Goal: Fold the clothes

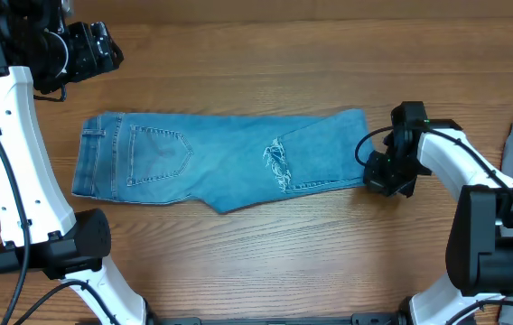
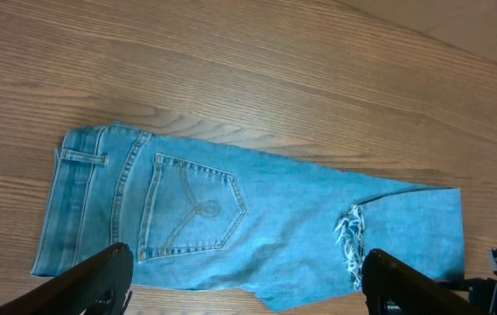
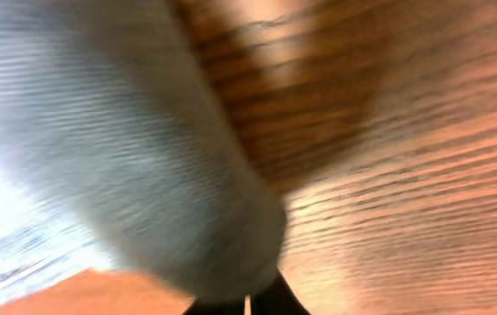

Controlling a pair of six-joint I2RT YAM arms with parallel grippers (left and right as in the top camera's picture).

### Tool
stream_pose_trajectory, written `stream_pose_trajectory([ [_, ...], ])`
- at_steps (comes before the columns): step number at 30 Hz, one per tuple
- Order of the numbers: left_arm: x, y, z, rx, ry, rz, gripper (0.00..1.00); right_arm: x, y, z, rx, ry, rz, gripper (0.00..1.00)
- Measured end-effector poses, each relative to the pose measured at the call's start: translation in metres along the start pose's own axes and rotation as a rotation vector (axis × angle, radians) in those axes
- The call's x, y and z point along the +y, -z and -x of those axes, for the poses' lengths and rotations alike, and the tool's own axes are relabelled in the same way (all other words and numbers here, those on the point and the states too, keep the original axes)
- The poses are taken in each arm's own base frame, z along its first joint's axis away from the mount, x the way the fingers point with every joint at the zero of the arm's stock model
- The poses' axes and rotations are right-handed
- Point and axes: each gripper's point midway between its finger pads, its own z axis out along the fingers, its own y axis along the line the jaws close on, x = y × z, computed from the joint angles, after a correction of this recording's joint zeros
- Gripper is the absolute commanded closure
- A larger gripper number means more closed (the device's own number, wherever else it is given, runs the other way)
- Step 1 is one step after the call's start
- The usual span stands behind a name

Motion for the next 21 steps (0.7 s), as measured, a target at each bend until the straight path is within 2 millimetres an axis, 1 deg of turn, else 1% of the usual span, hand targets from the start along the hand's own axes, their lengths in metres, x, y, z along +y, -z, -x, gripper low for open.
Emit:
stream_pose_trajectory([
  [2, 0.000, 0.000, 0.000, 0.000, 0.000, 0.000, 0.13, 0.015, 0.012, 0.004, -0.019, 0.050, 0.067, 0.85],
  [3, 0.000, 0.000, 0.000, 0.000, -0.001, 0.000, 0.13, 0.022, 0.019, 0.004, -0.030, 0.071, 0.103, 0.78],
  [4, 0.000, 0.000, 0.000, 0.000, -0.001, 0.000, 0.14, 0.032, 0.028, 0.004, -0.046, 0.095, 0.153, 0.66],
  [5, -0.001, 0.000, 0.000, 0.001, -0.002, -0.001, 0.13, 0.040, 0.037, 0.004, -0.062, 0.118, 0.193, 0.63],
  [7, -0.002, 0.000, 0.000, 0.002, -0.004, -0.002, 0.14, 0.058, 0.053, 0.001, -0.093, 0.172, 0.260, 0.63],
  [9, -0.002, -0.001, -0.001, 0.002, -0.005, -0.002, 0.13, 0.076, 0.059, -0.001, -0.114, 0.220, 0.302, 0.59],
  [12, -0.003, -0.001, -0.001, 0.002, -0.005, -0.003, 0.13, 0.105, 0.053, -0.010, -0.116, 0.297, 0.321, 0.55],
  [14, -0.002, -0.001, -0.001, 0.002, -0.005, -0.003, 0.13, 0.124, 0.044, -0.017, -0.112, 0.345, 0.320, 0.54],
  [15, -0.002, -0.001, -0.001, 0.002, -0.005, -0.003, 0.13, 0.135, 0.037, -0.023, -0.107, 0.374, 0.311, 0.53],
  [17, -0.002, -0.001, -0.001, 0.002, -0.005, -0.003, 0.13, 0.148, 0.023, -0.029, -0.103, 0.405, 0.288, 0.50],
  [18, -0.002, -0.001, -0.001, 0.002, -0.005, -0.003, 0.12, 0.155, 0.014, -0.033, -0.097, 0.423, 0.270, 0.47],
  [21, -0.002, -0.001, -0.001, 0.002, -0.005, -0.003, 0.12, 0.164, -0.007, -0.039, -0.104, 0.446, 0.204, 0.44],
])
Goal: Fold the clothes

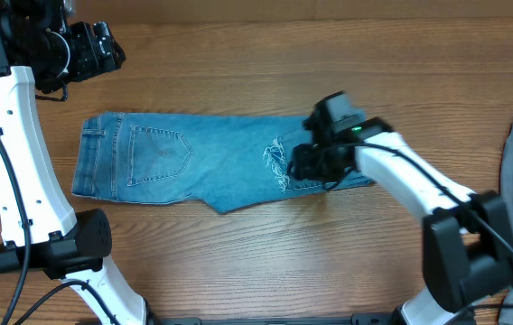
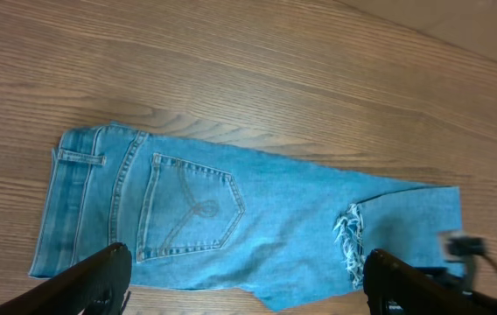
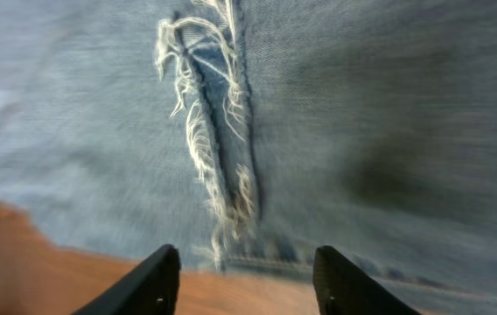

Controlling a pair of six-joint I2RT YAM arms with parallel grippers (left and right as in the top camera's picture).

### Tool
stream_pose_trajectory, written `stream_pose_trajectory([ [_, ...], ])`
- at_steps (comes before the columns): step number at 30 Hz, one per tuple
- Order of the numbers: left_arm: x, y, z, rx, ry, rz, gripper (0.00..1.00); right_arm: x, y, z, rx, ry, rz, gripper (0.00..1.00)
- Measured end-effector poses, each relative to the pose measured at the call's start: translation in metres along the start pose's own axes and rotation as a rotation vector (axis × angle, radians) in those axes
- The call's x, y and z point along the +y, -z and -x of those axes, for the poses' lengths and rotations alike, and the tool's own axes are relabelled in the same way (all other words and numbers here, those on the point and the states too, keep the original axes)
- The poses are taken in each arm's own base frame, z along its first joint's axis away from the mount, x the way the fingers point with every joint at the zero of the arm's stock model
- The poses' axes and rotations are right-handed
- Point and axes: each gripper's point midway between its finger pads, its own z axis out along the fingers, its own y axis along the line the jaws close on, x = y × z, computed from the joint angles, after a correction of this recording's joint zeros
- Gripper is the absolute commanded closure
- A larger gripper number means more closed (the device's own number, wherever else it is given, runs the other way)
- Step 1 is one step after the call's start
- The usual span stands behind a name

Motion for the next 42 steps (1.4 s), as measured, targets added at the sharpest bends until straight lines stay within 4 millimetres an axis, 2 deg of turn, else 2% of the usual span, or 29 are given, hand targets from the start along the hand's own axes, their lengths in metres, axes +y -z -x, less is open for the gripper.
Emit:
stream_pose_trajectory([
  [6, 0.000, 0.000, 0.000, 0.000, 0.000, 0.000, 0.12, -0.009, -0.024, 0.005, -0.030, 0.012, -0.115, 0.45],
  [9, 0.000, 0.000, 0.000, 0.000, 0.000, 0.000, 0.12, -0.015, -0.031, 0.008, -0.037, 0.014, -0.143, 0.58],
  [10, 0.000, 0.000, 0.000, 0.000, 0.000, 0.000, 0.11, -0.016, -0.032, 0.008, -0.039, 0.012, -0.152, 0.59],
  [14, 0.000, 0.000, 0.000, 0.000, 0.000, 0.000, 0.11, -0.016, -0.032, 0.008, -0.044, 0.004, -0.157, 0.49],
  [24, 0.000, 0.000, 0.000, 0.000, 0.000, 0.000, 0.10, -0.008, -0.033, 0.001, -0.010, 0.010, -0.121, 0.49],
  [28, 0.000, 0.000, 0.000, 0.000, 0.000, 0.000, 0.10, 0.003, -0.038, -0.009, 0.007, 0.049, -0.133, 0.49],
  [29, 0.000, 0.000, 0.000, 0.000, 0.000, 0.000, 0.10, 0.006, -0.039, -0.010, 0.005, 0.063, -0.142, 0.51],
  [33, 0.000, 0.000, 0.000, 0.000, 0.000, 0.000, 0.09, 0.013, -0.044, -0.015, -0.004, 0.091, -0.176, 0.71],
  [35, 0.000, 0.000, 0.000, 0.000, 0.000, 0.000, 0.09, 0.012, -0.045, -0.015, -0.012, 0.089, -0.191, 0.86],
  [36, 0.000, 0.000, 0.000, 0.000, 0.000, 0.000, 0.09, 0.012, -0.045, -0.014, -0.016, 0.083, -0.194, 0.91],
  [38, 0.000, 0.000, 0.000, 0.000, 0.000, 0.000, 0.09, 0.011, -0.046, -0.012, -0.022, 0.062, -0.194, 0.96],
  [42, 0.000, 0.000, 0.000, 0.000, 0.000, 0.000, 0.08, 0.011, -0.044, -0.012, -0.015, 0.048, -0.200, 0.96],
])
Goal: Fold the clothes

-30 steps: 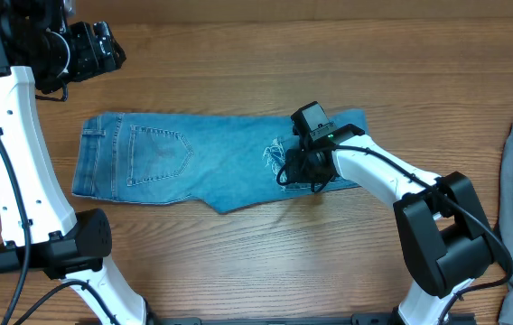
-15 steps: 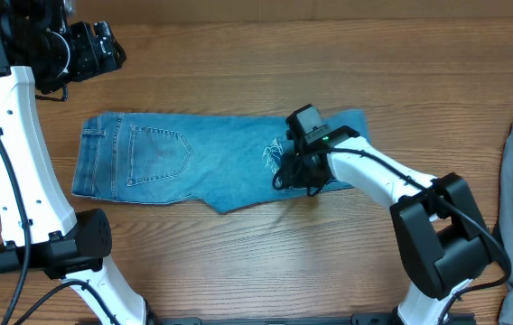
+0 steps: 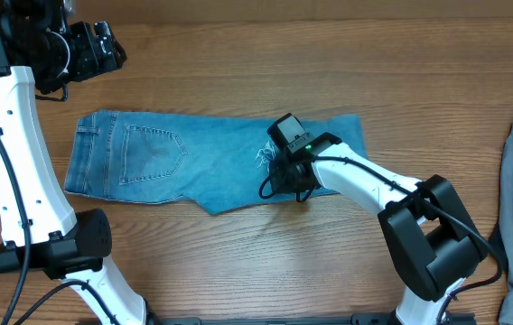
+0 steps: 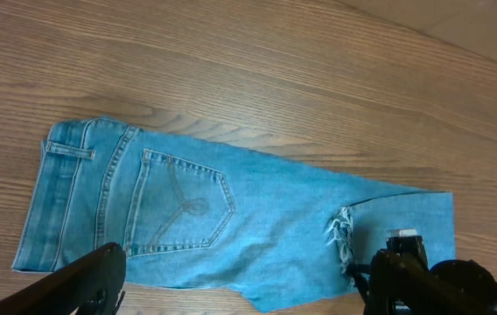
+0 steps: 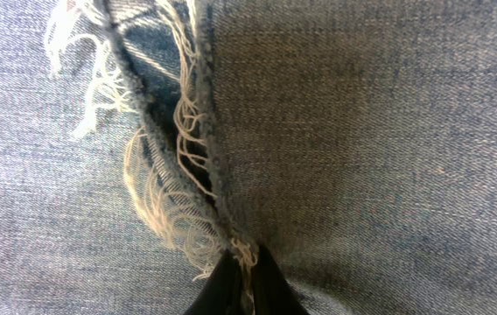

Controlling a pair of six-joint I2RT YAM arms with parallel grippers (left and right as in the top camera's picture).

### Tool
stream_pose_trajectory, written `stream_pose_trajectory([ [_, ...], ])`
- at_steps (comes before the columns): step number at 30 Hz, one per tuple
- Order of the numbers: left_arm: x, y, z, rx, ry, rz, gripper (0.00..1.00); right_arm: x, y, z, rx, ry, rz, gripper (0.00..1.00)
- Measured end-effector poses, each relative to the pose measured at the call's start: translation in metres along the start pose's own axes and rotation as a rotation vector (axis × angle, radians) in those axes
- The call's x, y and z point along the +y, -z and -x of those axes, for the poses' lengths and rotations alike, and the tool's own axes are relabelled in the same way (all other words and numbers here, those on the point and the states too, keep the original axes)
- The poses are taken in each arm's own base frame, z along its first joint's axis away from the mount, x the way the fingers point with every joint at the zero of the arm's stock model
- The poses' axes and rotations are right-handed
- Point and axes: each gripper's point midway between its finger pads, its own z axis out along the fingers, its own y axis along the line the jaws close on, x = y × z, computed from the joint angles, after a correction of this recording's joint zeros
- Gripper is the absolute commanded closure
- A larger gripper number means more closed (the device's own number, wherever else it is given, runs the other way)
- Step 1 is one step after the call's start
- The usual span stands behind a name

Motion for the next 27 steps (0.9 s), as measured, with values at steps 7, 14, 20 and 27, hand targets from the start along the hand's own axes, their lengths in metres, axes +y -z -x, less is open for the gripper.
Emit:
stream_pose_trajectory([
  [7, 0.000, 0.000, 0.000, 0.000, 0.000, 0.000, 0.06, 0.017, 0.029, 0.025, -0.026, 0.021, 0.011, 0.96],
  [14, 0.000, 0.000, 0.000, 0.000, 0.000, 0.000, 0.06, 0.037, 0.048, 0.053, -0.106, 0.024, 0.076, 0.96],
  [20, 0.000, 0.000, 0.000, 0.000, 0.000, 0.000, 0.06, 0.038, 0.041, 0.046, -0.065, 0.004, 0.086, 0.58],
  [27, 0.000, 0.000, 0.000, 0.000, 0.000, 0.000, 0.06, 0.036, 0.048, 0.043, -0.046, 0.017, 0.103, 0.73],
])
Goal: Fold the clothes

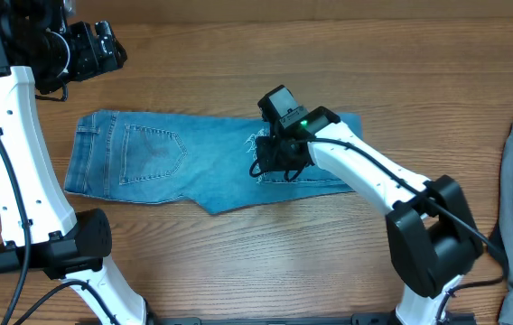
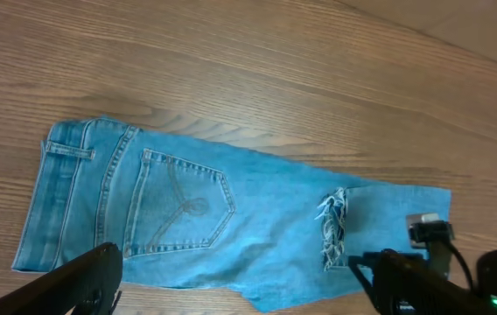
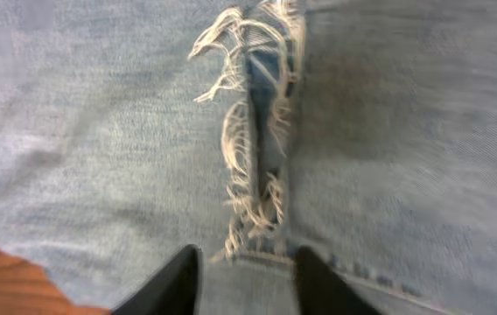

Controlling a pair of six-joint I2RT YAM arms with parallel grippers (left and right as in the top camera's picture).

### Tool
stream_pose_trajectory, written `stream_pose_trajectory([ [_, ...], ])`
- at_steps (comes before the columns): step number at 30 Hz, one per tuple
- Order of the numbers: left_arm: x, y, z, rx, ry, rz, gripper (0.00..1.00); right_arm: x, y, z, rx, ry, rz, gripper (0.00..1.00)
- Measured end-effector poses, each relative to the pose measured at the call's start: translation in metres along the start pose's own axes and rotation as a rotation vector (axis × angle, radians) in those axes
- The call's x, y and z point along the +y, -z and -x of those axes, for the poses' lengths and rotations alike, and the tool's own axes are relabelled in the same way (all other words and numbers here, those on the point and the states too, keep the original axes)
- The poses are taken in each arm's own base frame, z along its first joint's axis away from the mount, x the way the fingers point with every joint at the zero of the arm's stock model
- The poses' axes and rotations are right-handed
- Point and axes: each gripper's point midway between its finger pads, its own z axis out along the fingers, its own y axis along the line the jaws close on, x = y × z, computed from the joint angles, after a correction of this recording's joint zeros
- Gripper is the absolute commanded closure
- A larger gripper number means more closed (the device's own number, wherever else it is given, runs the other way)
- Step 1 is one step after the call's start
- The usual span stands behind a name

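Blue jeans (image 1: 175, 158), folded lengthwise, lie flat across the table with the waist at the left and a back pocket (image 2: 183, 206) facing up. A frayed hem (image 1: 259, 149) lies on top near the middle. My right gripper (image 1: 270, 167) hovers just above that frayed hem (image 3: 253, 166), open, its two fingers (image 3: 183, 280) spread over the denim and holding nothing. My left gripper (image 1: 89, 50) is high above the far left corner, open and empty (image 2: 248, 293), and looks down on the whole jeans.
A grey garment lies at the table's right edge. Bare wooden tabletop (image 1: 238, 262) surrounds the jeans in front and behind. The left arm's white links stand along the left side.
My right gripper was shut on the frayed hem and is now open a little above it. The frayed edge sits slightly farther back and left. The left arm has not moved.
My right gripper was shut low at the right end of the jeans leg. Then it stood open over the frayed hem. Then it was shut on that hem and the jeans lay slightly farther left. Now it is open over the hem.
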Motion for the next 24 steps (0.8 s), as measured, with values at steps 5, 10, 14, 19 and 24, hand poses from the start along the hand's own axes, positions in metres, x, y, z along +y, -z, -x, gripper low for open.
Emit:
stream_pose_trajectory([
  [5, 0.000, 0.000, 0.000, 0.000, 0.000, 0.000, 0.06, -0.045, 0.049, 0.020, -0.064, -0.124, -0.010, 0.96],
  [10, 0.000, 0.000, 0.000, 0.000, 0.000, 0.000, 0.06, -0.136, 0.085, 0.033, -0.101, -0.364, -0.065, 0.96],
  [14, 0.000, 0.000, 0.000, 0.000, 0.000, 0.000, 0.05, -0.181, 0.077, 0.021, -0.060, -0.455, -0.087, 0.96],
  [19, 0.000, 0.000, 0.000, 0.000, 0.000, 0.000, 0.05, -0.186, 0.025, -0.025, 0.094, -0.419, -0.083, 0.95],
  [24, 0.000, 0.000, 0.000, 0.000, 0.000, 0.000, 0.05, -0.185, -0.003, -0.051, 0.152, -0.390, -0.058, 0.96],
])
